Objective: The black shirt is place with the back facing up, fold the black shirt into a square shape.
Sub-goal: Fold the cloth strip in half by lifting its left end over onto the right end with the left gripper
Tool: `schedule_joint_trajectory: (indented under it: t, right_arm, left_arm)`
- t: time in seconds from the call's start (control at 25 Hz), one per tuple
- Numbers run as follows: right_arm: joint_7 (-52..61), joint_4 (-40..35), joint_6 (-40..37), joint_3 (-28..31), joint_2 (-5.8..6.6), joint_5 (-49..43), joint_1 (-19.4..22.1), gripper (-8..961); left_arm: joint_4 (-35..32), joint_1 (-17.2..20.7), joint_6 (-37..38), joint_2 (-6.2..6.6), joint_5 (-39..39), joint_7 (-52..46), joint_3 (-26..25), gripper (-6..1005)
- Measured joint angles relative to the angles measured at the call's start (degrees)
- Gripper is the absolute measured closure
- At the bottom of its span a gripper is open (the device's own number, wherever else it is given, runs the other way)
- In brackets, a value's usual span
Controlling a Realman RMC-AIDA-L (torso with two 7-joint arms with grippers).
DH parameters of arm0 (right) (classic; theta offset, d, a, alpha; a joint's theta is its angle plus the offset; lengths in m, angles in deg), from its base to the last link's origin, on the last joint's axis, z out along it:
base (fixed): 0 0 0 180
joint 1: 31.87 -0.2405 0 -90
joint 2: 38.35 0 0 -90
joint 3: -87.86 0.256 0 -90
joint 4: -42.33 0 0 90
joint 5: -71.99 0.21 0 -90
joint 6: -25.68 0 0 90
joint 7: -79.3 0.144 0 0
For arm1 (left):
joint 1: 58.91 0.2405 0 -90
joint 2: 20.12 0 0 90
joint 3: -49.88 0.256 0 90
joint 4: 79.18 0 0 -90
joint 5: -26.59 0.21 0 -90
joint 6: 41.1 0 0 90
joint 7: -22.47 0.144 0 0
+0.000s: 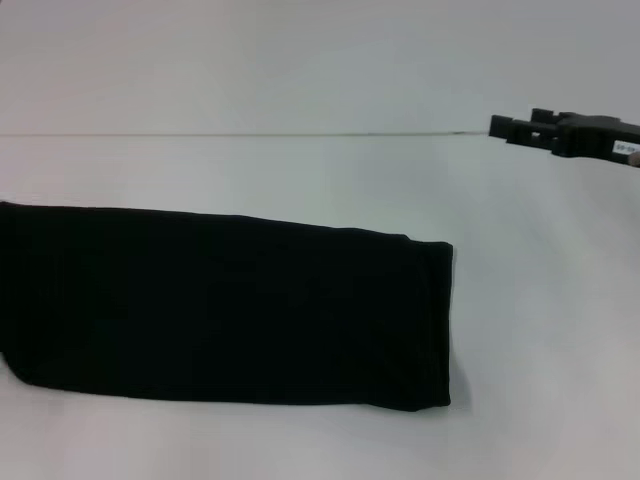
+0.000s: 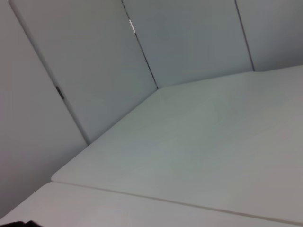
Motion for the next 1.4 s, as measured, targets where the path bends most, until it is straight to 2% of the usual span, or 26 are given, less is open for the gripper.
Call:
schedule_joint_trajectory:
  t: [0.16, 0.28, 0.4, 0.48, 0.68, 0.76, 0.88, 1.04, 1.28, 1.4]
  right_arm:
    - [-0.2, -0.14, -0.09, 0.02, 1.19, 0.64, 0.49, 33]
    - [-0.51, -0.21, -0.36, 0.01, 1.97, 0.75, 0.79, 34]
    - [-0.64, -0.31, -0.51, -0.02, 2.58, 0.76, 1.06, 36]
    - [-0.68, -0.31, -0.56, -0.19, 2.97, 0.77, 1.17, 37]
    - [-0.7, -0.31, -0.58, -0.46, 3.59, 0.72, 1.27, 38]
    - [-0.71, -0.31, -0.49, -0.49, 3.7, 0.64, 1.31, 38]
    - [-0.84, -0.3, -0.4, -0.57, 3.89, 0.59, 1.31, 38]
    - [-1.01, -0.29, -0.53, -0.75, 4.05, 0.52, 1.31, 37]
    - [0.22, -0.29, -0.49, -1.37, 4.19, 0.35, 1.31, 37]
    - [4.32, -0.32, -0.58, -3.4, 4.78, -1.36, 1.19, 37]
  left_arm:
    - [4.27, -5.95, 4.44, -0.75, -4.79, 0.25, 4.16, 967]
    - [9.35, -10.5, 5.05, -2.14, -7.3, 0.34, 7.36, 966]
    - [13.17, -14.06, 4.81, -4.75, -9.28, 1.23, 8.41, 965]
    - [14.7, -15.5, 4.63, -7.28, -10.82, 2.51, 8.45, 964]
    - [20.55, -16.08, 0.07, -13.82, -13.66, 8.47, 8.43, 963]
    - [25.88, -15.8, -3.84, -15.14, -15.0, 12.44, 8.37, 962]
    - [35.57, -15.33, -8.13, -15.31, -17.13, 20.08, 8.25, 961]
    - [38.24, -14.78, -7.35, -15.51, -17.88, 24.12, 8.33, 960]
    - [39.46, -16.2, -4.12, -15.34, -17.6, 25.94, 8.6, 741]
    - [37.31, -16.08, -0.94, -15.14, -17.67, 26.0, 8.64, 659]
